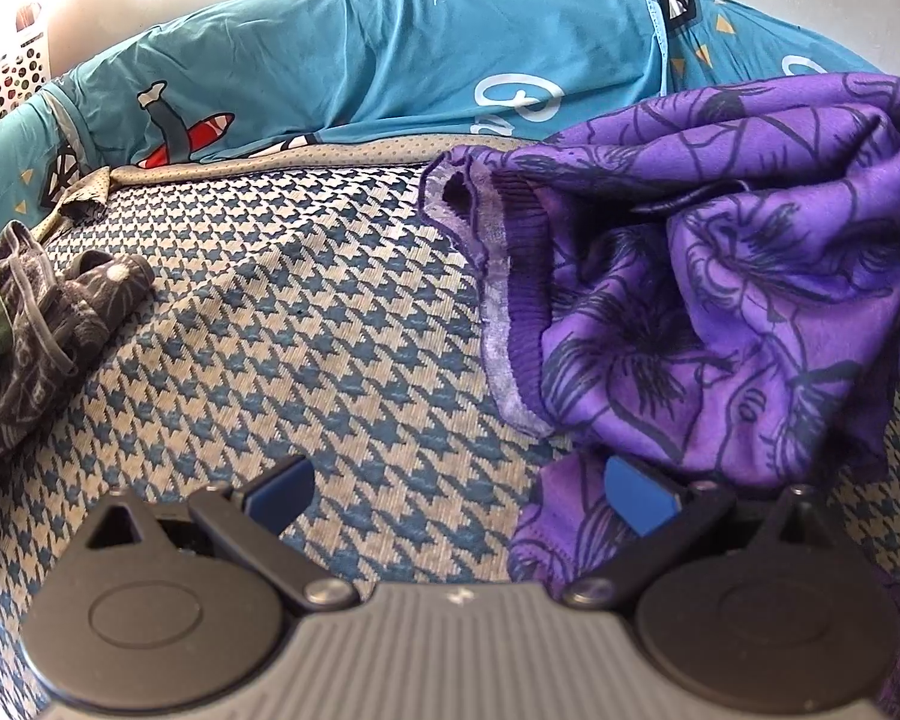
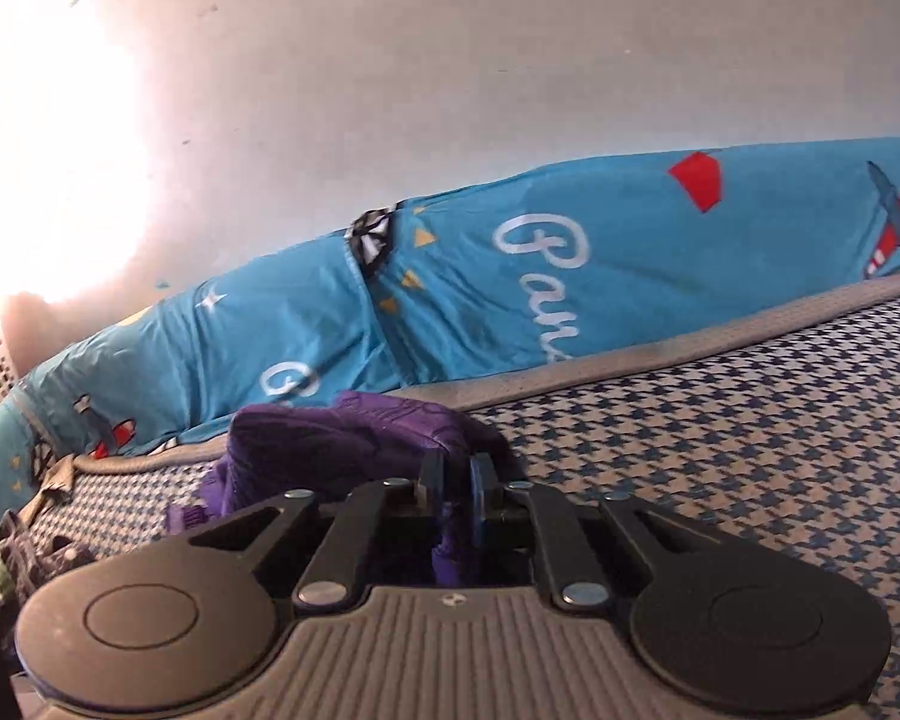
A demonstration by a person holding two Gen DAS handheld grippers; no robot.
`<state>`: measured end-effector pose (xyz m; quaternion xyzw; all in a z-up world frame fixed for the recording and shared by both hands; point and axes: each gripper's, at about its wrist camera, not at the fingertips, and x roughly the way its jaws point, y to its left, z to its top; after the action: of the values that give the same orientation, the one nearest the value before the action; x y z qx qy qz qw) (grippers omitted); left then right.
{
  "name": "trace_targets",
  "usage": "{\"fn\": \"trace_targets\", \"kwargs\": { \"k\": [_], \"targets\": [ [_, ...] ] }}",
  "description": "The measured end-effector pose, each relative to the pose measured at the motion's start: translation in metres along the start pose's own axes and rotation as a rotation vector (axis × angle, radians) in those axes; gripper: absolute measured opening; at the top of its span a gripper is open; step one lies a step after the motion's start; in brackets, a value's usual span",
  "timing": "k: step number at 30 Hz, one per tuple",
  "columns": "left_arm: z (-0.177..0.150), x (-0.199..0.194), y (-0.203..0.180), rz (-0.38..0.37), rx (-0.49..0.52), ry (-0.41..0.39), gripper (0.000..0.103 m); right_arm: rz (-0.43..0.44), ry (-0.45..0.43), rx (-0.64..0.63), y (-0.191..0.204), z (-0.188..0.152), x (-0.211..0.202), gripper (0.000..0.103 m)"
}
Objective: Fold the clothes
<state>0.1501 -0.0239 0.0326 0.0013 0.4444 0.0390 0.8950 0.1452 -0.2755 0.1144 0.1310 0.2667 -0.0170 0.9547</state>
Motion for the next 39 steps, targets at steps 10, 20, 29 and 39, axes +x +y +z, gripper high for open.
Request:
{"fn": "trace_targets", "kwargs": {
  "k": [10, 20, 29, 39],
  "targets": [
    [-0.002, 0.003, -0.010, -0.002, 0.013, 0.004, 0.103, -0.028, 0.063, 0.088, -0.053, 0.005, 0.003, 0.005],
    [-0.005, 0.005, -0.017, -0.015, 0.032, 0.008, 0.103, 0.248, -0.018, -0.016, -0.005, -0.002, -0.005, 0.085],
    [-0.006, 0.006, -0.013, -0.030, 0.028, 0.015, 0.103, 0.336, -0.017, -0.154, 0.041, -0.014, 0.010, 0.098],
    [-0.007, 0.008, -0.012, -0.040, 0.021, 0.022, 0.103, 0.240, 0.041, -0.196, 0.051, -0.032, 0.036, 0.024]
  ]
}}
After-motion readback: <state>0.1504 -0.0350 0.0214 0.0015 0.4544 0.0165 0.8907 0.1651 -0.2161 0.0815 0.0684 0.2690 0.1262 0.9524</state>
